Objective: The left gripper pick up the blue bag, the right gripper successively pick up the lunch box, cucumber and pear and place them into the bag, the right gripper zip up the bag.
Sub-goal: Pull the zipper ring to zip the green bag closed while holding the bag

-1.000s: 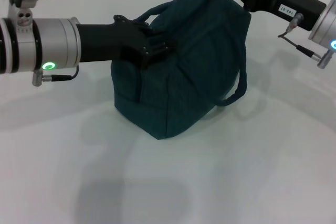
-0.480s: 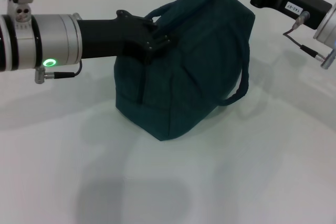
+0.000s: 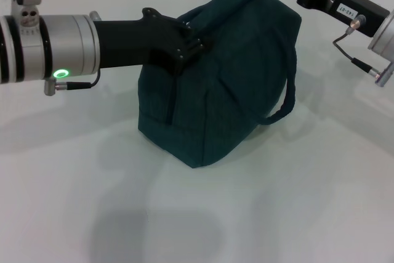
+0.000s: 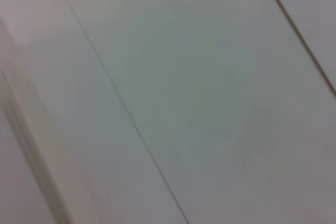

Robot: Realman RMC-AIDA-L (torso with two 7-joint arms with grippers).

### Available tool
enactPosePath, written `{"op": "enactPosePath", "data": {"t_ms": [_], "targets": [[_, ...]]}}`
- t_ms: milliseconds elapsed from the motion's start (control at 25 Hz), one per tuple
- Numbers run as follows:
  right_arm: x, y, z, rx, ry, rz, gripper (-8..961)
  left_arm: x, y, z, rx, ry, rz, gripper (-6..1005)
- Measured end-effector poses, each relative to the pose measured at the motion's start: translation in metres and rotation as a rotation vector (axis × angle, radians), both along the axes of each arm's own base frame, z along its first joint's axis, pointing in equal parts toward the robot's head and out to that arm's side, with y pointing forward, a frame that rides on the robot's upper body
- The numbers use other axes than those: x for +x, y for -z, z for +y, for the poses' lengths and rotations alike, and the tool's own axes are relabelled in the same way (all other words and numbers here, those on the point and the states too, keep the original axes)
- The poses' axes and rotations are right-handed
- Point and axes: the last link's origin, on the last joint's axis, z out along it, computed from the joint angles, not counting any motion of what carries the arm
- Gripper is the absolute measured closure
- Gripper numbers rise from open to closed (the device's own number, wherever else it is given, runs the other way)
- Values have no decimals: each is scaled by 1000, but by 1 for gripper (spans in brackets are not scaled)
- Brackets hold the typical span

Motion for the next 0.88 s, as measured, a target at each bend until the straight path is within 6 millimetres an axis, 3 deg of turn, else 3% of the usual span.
{"op": "enactPosePath", "data": {"t_ms": [520, 880], "targets": [[4, -4, 1, 4, 36, 46, 937, 2, 0, 1, 4, 29, 4, 952], [15, -7, 2, -23, 113, 109, 937, 8, -5, 0, 19, 49, -39, 953]]}}
